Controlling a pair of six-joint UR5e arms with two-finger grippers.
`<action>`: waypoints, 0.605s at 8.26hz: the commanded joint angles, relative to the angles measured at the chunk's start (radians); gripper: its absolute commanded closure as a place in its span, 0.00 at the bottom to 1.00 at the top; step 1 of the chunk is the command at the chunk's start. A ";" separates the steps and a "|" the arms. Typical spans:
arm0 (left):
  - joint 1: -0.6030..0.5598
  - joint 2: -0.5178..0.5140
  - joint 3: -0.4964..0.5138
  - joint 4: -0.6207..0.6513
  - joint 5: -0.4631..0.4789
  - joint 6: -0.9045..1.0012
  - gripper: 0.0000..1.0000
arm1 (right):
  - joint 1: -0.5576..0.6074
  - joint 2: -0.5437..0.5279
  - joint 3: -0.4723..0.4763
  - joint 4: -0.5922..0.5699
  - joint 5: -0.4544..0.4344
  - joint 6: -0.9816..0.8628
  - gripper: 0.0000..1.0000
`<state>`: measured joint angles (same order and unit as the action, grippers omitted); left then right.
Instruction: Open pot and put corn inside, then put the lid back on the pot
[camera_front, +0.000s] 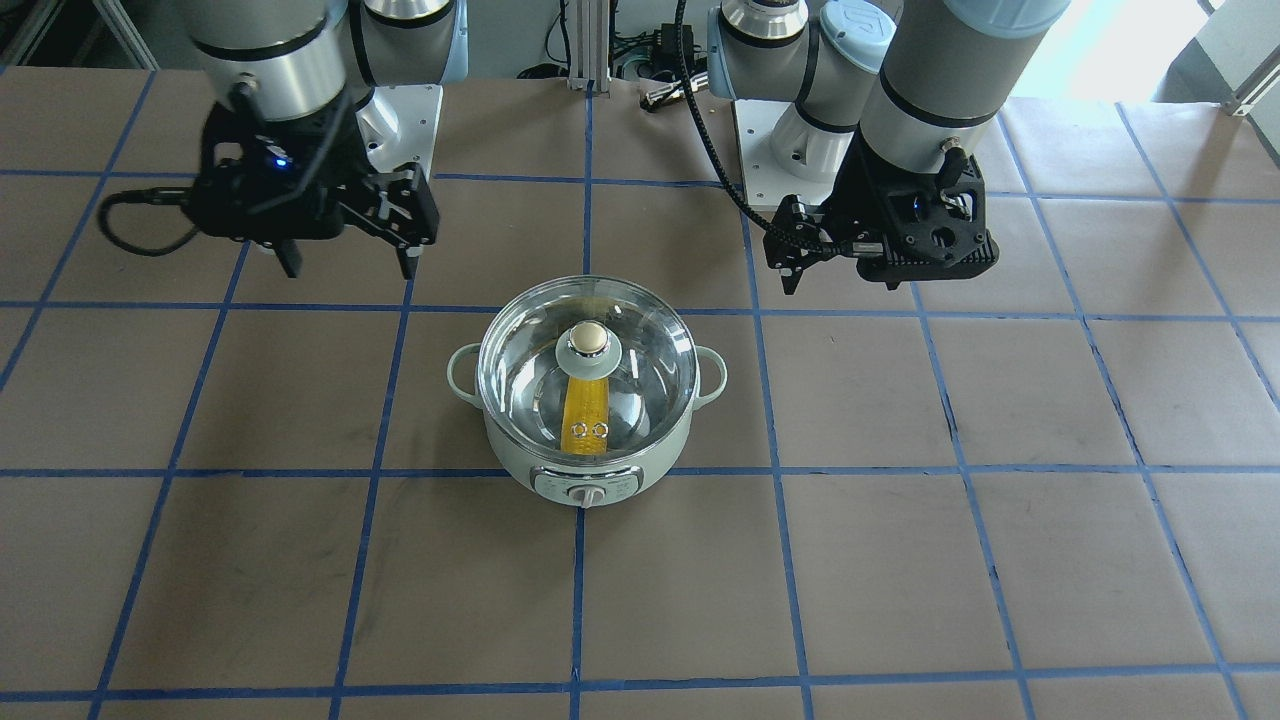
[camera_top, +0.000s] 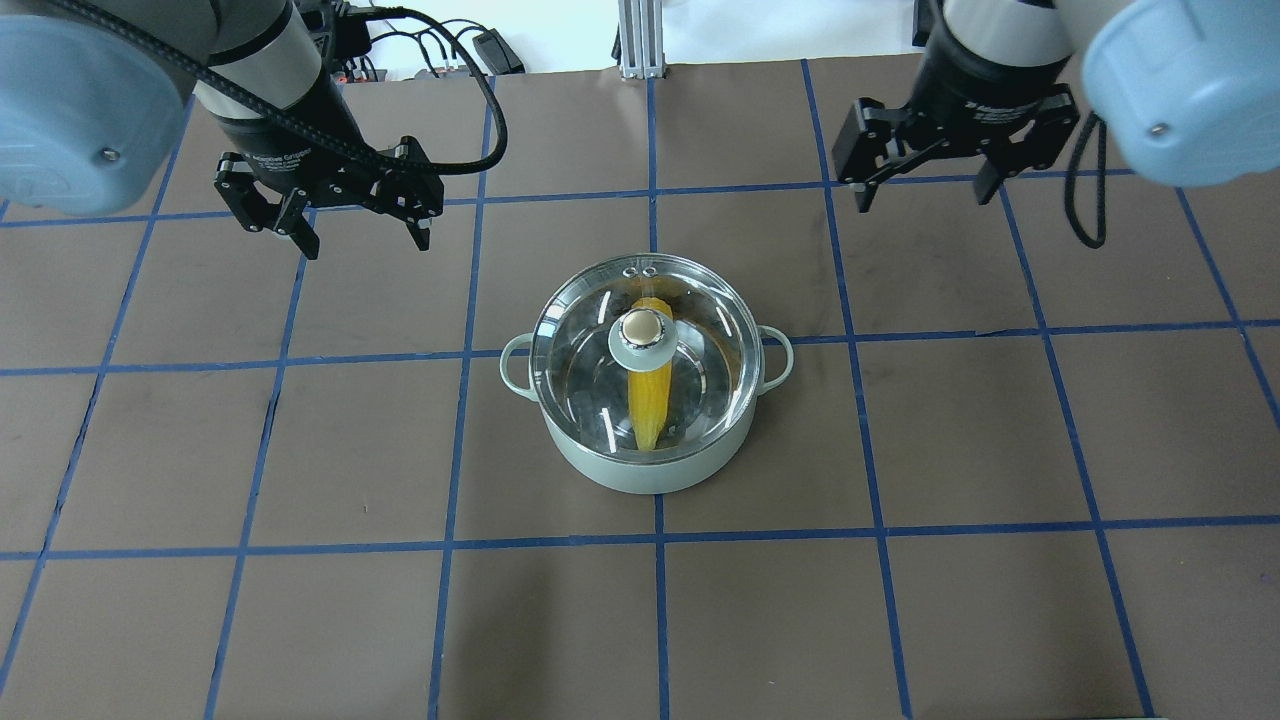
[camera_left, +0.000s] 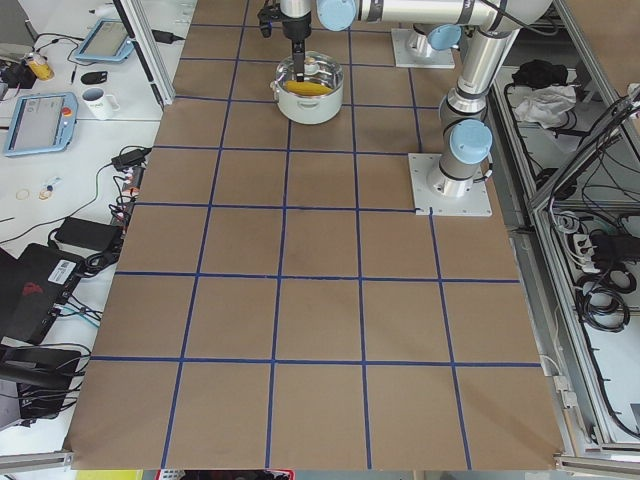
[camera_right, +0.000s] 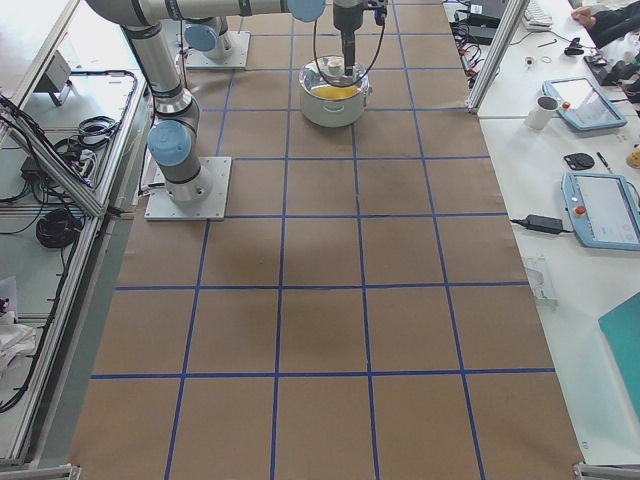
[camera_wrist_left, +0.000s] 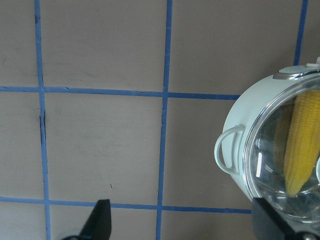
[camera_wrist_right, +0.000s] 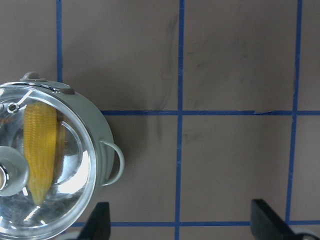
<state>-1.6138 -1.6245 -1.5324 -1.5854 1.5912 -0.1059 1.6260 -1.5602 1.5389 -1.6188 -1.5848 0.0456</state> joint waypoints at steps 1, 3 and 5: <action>0.000 0.000 -0.002 -0.001 0.001 0.000 0.00 | -0.120 -0.031 0.004 0.051 0.000 -0.118 0.00; 0.000 0.000 -0.002 -0.001 0.001 0.000 0.00 | -0.115 -0.032 0.007 0.056 -0.003 -0.110 0.00; 0.000 0.000 -0.002 -0.001 0.001 0.000 0.00 | -0.115 -0.031 0.010 0.057 0.005 -0.116 0.00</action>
<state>-1.6138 -1.6246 -1.5336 -1.5861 1.5923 -0.1059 1.5117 -1.5910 1.5456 -1.5645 -1.5841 -0.0645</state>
